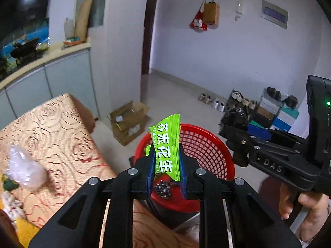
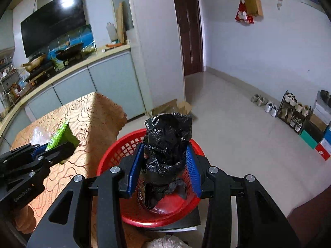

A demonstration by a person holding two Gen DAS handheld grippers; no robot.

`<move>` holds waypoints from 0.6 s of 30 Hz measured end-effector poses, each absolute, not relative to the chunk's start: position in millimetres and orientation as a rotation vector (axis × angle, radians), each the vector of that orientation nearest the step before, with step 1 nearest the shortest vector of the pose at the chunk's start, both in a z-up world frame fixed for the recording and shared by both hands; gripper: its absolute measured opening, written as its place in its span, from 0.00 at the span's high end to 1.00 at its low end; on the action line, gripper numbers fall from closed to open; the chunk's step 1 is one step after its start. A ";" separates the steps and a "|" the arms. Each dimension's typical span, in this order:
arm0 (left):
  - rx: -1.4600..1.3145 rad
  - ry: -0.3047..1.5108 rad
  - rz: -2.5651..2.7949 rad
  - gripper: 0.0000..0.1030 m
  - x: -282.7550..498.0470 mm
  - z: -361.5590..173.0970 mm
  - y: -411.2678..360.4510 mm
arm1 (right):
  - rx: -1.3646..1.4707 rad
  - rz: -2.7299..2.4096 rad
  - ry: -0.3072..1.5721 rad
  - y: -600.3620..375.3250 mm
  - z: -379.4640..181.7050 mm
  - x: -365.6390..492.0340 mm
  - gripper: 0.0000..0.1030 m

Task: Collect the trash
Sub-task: 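Open the right tool over the basket while the left tool drops the packet in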

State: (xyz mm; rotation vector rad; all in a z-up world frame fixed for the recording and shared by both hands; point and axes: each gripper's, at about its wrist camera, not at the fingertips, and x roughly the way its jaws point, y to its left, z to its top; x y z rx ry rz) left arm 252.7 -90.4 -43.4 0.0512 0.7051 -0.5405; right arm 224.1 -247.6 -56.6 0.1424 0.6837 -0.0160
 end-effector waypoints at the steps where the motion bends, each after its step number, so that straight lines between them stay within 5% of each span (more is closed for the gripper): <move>1: 0.047 0.716 -0.550 0.83 255.7 -46.9 -93.0 | 0.142 -0.016 0.691 -248.4 -58.6 225.4 0.61; 12: 0.033 0.808 -0.600 0.79 277.5 -80.5 -114.7 | 0.154 0.001 0.795 -259.0 -88.5 246.1 0.61; 18: 0.031 0.815 -0.609 0.63 282.0 -85.3 -120.3 | 0.164 0.023 0.815 -259.9 -96.3 250.8 0.60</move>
